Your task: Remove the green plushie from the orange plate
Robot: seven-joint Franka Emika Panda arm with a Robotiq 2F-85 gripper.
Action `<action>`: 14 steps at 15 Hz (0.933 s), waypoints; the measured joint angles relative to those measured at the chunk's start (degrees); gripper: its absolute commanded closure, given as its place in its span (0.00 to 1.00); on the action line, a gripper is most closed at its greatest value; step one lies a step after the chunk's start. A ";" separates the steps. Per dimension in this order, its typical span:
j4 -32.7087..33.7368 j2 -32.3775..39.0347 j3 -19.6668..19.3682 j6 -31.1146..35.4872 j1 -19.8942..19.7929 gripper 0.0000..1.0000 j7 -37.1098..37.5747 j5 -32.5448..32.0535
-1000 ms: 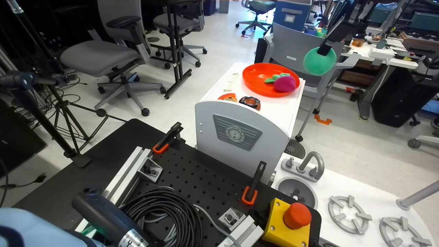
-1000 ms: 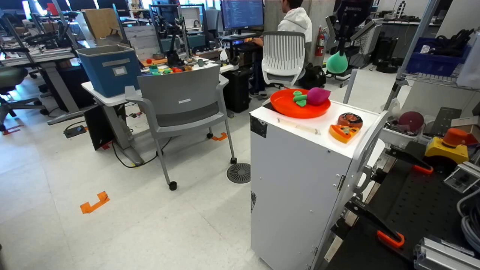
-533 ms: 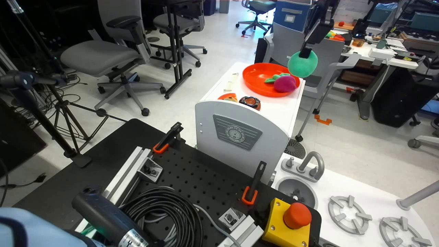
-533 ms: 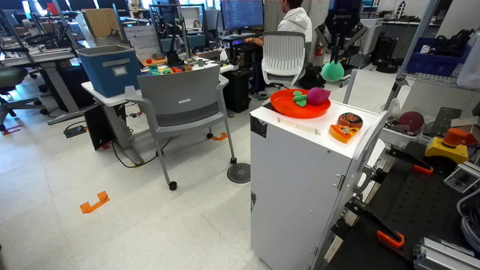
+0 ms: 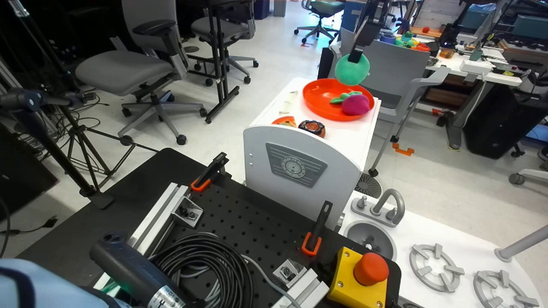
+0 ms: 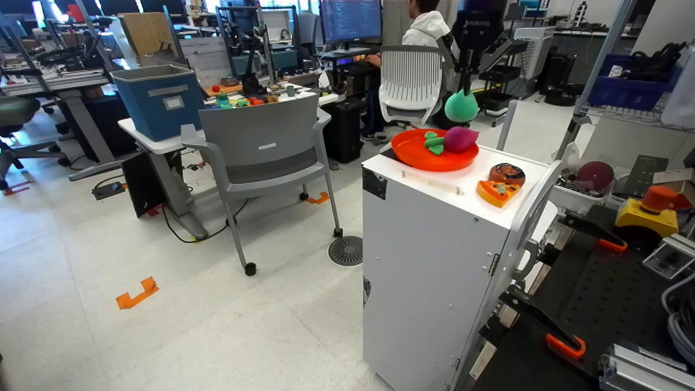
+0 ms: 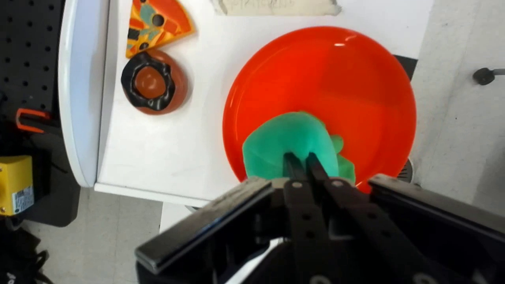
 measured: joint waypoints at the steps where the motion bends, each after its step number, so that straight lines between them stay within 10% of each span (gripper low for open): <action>1: 0.14 0.04 0.18 -0.01 0.00 0.99 0.65 1.92; 14: 0.70 0.41 0.58 0.20 0.00 0.99 1.43 -2.98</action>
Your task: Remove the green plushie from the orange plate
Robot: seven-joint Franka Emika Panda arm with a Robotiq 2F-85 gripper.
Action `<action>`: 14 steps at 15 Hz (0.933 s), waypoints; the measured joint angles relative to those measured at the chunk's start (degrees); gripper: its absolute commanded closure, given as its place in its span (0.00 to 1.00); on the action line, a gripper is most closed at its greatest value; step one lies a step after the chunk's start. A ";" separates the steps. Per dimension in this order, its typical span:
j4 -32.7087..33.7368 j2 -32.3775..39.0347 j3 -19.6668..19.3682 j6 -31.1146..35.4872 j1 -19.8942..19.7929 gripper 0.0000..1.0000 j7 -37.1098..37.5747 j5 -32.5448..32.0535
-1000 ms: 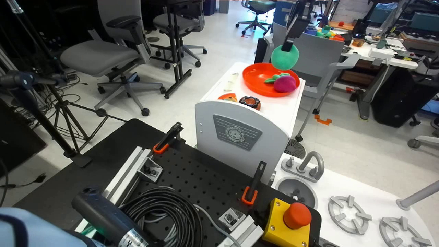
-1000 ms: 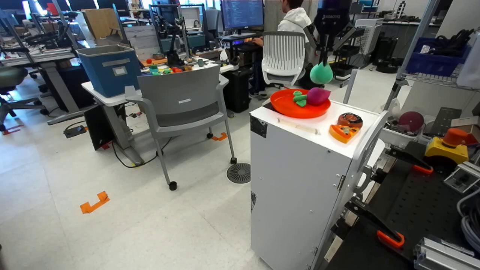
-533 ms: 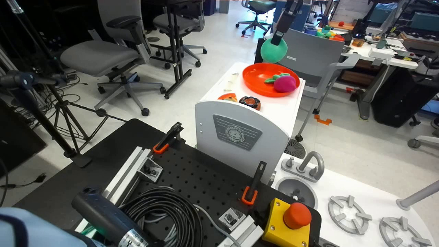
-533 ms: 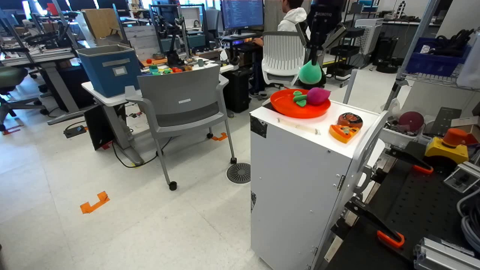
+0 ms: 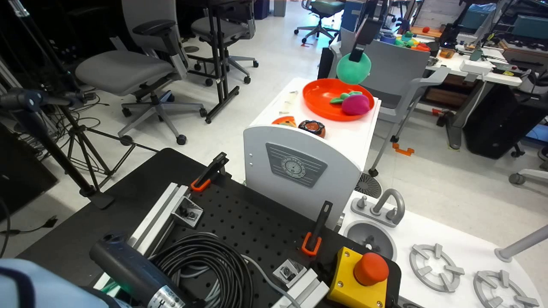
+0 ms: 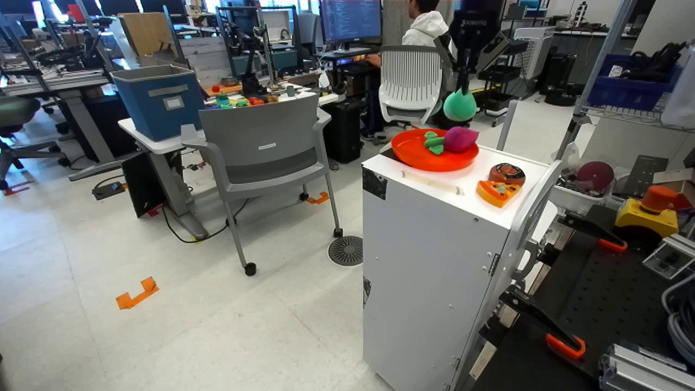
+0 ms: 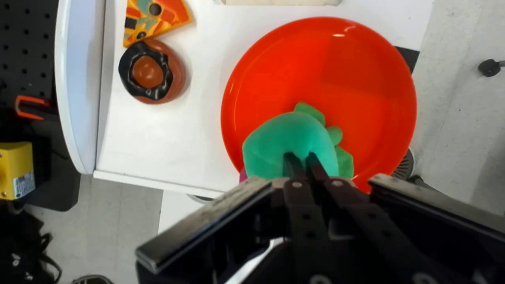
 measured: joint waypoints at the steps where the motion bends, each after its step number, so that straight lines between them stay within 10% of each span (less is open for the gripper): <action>1: 0.00 0.00 0.00 0.08 0.00 0.99 -0.65 -1.54; 14: -0.09 0.01 0.07 4.46 1.80 0.99 -18.36 -24.18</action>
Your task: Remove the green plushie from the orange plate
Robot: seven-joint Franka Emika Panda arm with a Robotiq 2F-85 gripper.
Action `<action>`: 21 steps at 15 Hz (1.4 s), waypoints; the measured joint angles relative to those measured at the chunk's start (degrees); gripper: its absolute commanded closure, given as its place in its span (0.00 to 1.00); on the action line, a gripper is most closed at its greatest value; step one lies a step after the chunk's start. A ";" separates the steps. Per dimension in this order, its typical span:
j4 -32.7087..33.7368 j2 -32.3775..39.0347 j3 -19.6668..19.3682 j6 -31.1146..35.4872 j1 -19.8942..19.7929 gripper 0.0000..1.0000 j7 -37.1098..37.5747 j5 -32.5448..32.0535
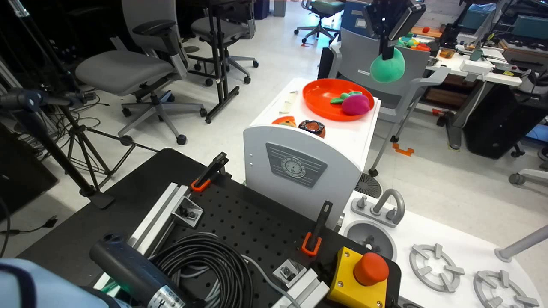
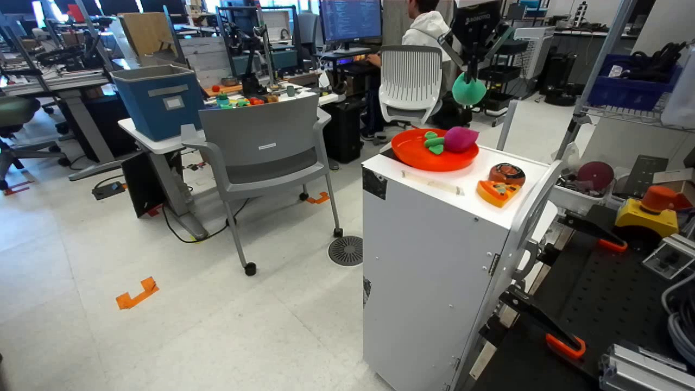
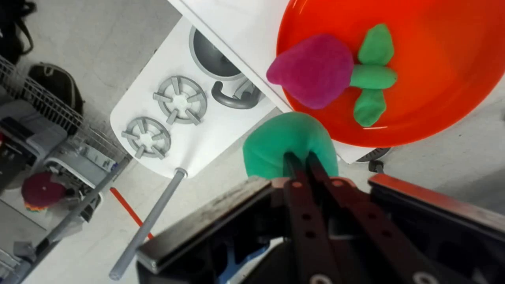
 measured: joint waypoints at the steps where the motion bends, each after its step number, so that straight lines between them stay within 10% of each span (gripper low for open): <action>1: -0.05 0.00 0.05 0.85 0.01 0.99 -2.53 -0.23; 21: 1.08 0.01 0.48 0.94 -0.95 0.99 -30.71 8.57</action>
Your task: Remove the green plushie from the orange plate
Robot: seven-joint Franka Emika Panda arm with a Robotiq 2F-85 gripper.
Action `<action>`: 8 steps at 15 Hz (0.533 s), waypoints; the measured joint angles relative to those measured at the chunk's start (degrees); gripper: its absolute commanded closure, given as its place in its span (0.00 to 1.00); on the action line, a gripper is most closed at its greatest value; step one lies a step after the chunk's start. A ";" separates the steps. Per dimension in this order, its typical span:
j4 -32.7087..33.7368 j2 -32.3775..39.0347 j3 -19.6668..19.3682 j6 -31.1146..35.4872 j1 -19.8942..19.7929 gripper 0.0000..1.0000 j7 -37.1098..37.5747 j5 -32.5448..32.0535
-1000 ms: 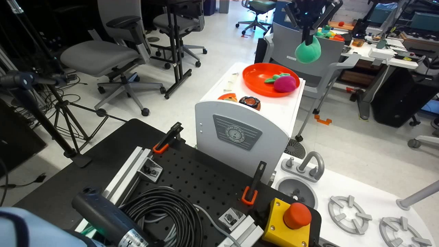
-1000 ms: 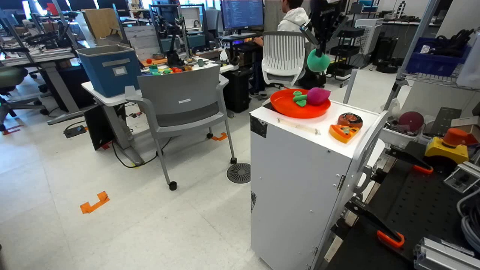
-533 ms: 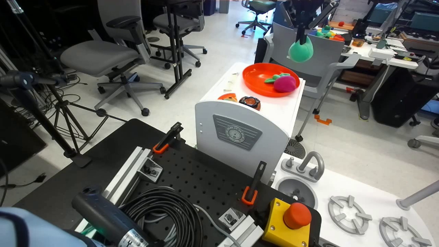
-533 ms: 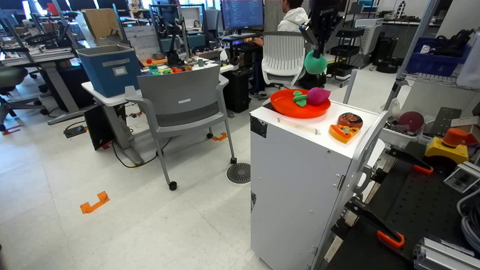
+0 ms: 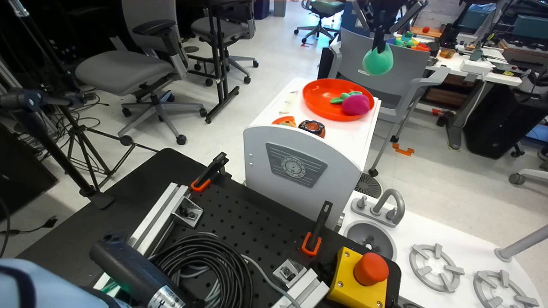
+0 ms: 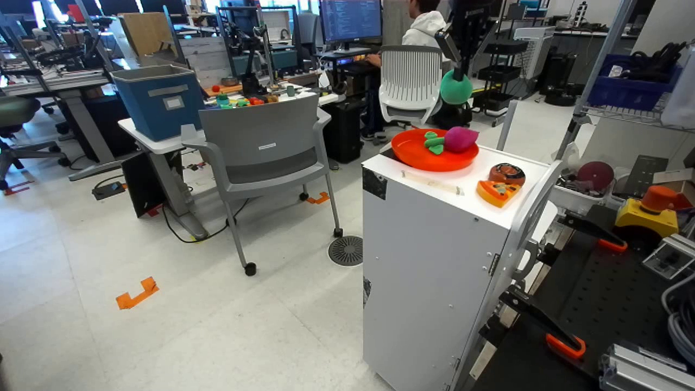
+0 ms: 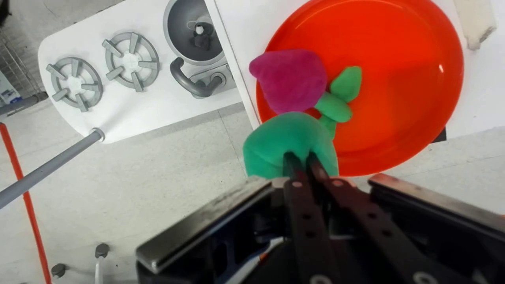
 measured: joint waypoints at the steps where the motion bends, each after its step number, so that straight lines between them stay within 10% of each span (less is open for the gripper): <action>1: 0.00 0.00 0.00 0.00 -0.33 0.99 -0.41 1.11; 8: -0.38 -0.15 -0.04 0.02 -4.13 0.99 -3.85 8.88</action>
